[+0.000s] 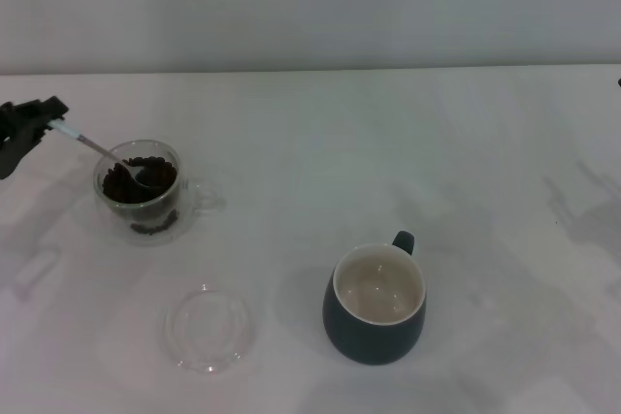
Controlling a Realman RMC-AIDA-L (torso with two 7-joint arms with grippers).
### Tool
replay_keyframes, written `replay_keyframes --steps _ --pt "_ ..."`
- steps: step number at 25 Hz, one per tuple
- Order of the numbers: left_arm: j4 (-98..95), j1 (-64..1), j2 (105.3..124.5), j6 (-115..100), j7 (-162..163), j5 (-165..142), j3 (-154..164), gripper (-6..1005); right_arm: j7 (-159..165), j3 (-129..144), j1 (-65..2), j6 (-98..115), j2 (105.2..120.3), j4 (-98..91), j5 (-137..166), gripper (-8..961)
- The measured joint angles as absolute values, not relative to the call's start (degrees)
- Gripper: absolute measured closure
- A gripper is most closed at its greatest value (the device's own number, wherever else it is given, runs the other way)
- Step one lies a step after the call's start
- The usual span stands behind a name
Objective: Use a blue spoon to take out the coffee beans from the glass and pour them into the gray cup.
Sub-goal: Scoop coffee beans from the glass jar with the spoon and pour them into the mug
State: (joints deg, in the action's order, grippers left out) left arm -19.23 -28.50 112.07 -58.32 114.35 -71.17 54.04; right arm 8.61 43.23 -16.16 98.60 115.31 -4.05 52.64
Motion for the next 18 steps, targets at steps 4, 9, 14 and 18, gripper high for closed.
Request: replay_keyframes --steps 4,9,14,18 --pt "-19.2 -26.9 112.23 -59.2 114.8 -68.8 54.0 864 8.6 43.2 -16.3 98.5 115.31 -4.0 52.6 423" --pt "-19.2 -24.3 112.85 -60.9 114.7 -65.2 54.0 864 8.6 43.2 -16.3 98.5 115.31 -3.9 52.6 423" --pt "-19.2 -23.0 112.97 -62.3 114.5 -63.8 53.9 864 8.6 43.4 -16.1 98.5 115.3 -3.9 52.6 423" --pt "-19.2 -22.1 113.44 -64.4 113.7 -63.4 52.8 864 8.6 43.5 -16.0 98.5 115.31 -3.8 52.6 422"
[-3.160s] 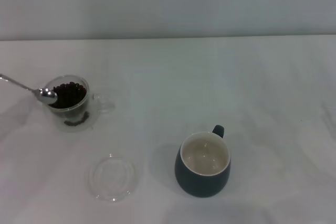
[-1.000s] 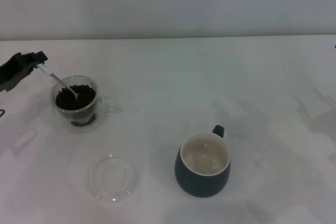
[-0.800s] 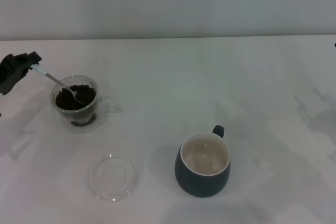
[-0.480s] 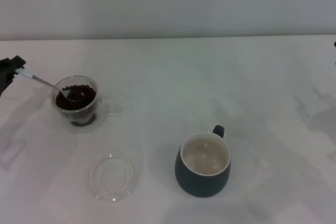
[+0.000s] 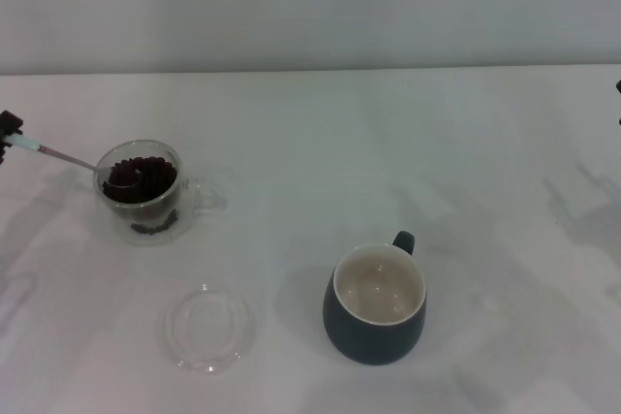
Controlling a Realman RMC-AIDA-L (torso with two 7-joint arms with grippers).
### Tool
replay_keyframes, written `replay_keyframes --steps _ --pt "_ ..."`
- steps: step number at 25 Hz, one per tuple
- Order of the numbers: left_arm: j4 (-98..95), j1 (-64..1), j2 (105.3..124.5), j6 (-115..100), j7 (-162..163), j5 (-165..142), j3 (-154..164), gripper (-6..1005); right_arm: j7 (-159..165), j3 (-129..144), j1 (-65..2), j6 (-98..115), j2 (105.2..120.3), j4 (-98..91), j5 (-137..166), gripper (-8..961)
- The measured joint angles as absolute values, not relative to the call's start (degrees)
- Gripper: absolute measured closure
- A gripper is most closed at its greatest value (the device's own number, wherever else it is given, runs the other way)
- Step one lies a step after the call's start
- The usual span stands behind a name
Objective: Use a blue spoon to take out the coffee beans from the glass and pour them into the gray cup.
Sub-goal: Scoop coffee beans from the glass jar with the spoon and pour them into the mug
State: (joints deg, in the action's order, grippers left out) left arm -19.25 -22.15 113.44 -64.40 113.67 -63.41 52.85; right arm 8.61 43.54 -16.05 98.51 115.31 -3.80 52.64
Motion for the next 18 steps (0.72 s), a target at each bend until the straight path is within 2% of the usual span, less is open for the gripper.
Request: replay_keyframes --steps 14,18 --pt "-19.3 -23.9 115.01 -69.2 112.8 -64.6 53.2 864 8.5 43.1 -15.8 98.4 115.22 -3.6 52.6 421" --pt "-19.2 -25.9 116.3 -70.1 112.9 -66.9 53.2 864 8.5 43.1 -15.8 98.1 115.22 -3.6 52.6 422"
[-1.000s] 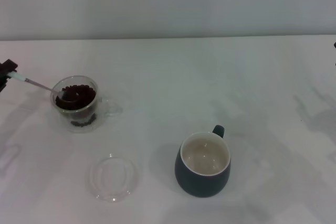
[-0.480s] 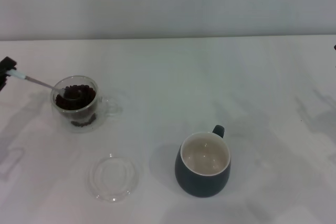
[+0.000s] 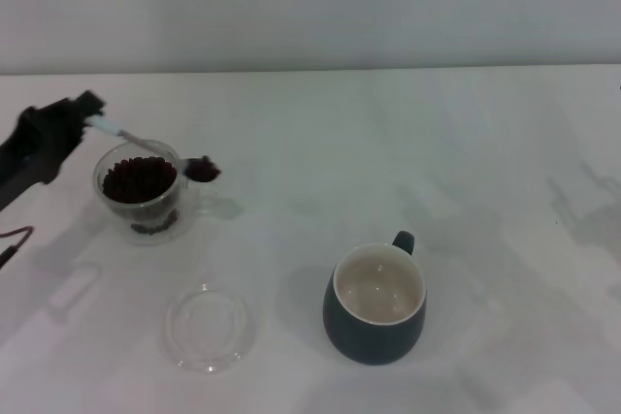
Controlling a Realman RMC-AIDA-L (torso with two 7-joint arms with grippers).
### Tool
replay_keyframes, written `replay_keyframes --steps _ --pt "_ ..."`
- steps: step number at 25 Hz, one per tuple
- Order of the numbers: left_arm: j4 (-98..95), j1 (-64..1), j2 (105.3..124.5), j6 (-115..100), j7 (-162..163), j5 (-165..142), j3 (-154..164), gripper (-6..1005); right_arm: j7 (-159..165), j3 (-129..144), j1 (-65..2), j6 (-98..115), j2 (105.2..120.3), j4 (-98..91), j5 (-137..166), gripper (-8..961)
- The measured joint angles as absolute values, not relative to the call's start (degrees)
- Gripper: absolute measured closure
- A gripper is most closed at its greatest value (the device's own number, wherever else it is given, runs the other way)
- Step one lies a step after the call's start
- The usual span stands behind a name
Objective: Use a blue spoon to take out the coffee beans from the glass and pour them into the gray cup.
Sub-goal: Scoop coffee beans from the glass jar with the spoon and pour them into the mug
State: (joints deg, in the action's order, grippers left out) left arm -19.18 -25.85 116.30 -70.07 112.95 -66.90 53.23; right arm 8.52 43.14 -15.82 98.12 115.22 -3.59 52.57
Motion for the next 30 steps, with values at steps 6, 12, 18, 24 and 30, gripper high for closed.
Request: replay_keyframes --steps 6,12,18,24,30 --pt "-19.2 -28.1 117.93 -70.9 113.2 -69.9 53.3 865 8.5 43.1 -15.7 98.0 115.21 -3.6 52.5 422" --pt "-19.1 -29.7 118.47 -71.0 113.0 -71.5 54.6 865 8.5 43.1 -15.6 97.9 115.21 -3.6 52.5 422" --pt "-19.1 -31.0 118.69 -71.9 112.9 -71.5 56.9 865 8.5 43.0 -15.6 97.0 115.22 -3.7 52.5 422" --pt "-19.1 -30.8 118.72 -74.5 112.9 -71.5 57.0 865 8.5 43.0 -15.6 96.1 115.22 -3.7 52.5 422" --pt "-19.1 -31.1 118.8 -76.1 112.5 -71.6 59.2 865 8.5 43.1 -16.0 95.7 115.22 -3.8 52.5 423"
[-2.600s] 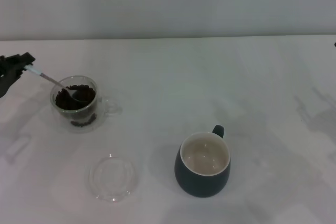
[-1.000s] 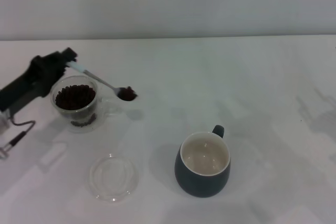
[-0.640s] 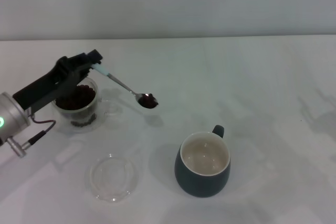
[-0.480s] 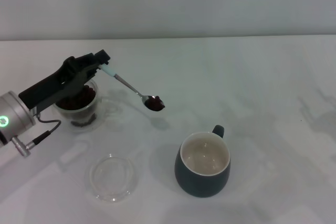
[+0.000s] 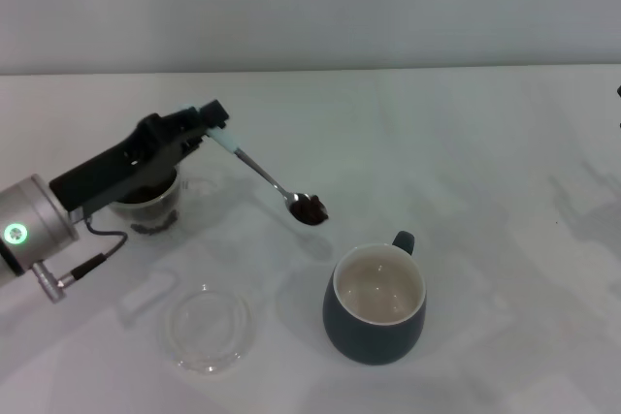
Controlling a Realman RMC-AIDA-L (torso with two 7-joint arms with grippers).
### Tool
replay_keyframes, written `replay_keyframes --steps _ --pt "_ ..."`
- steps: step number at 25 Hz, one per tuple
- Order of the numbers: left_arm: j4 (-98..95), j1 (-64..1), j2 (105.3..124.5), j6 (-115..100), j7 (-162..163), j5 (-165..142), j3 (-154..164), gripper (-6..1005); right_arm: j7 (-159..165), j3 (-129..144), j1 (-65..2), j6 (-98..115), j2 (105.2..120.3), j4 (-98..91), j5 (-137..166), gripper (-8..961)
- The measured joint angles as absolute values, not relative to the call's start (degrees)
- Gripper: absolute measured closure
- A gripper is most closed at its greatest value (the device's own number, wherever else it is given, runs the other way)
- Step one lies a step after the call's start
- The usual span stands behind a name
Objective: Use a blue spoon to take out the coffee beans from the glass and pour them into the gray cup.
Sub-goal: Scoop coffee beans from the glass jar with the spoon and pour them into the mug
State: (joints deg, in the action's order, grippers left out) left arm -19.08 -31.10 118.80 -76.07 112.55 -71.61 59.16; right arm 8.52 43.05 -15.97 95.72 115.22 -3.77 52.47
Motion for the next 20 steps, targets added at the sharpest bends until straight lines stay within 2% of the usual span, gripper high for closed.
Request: replay_keyframes --steps 20 --pt "-19.6 -34.7 118.57 -75.5 109.5 -72.3 68.3 864 8.5 43.3 -16.0 95.7 115.22 -3.6 52.5 421"
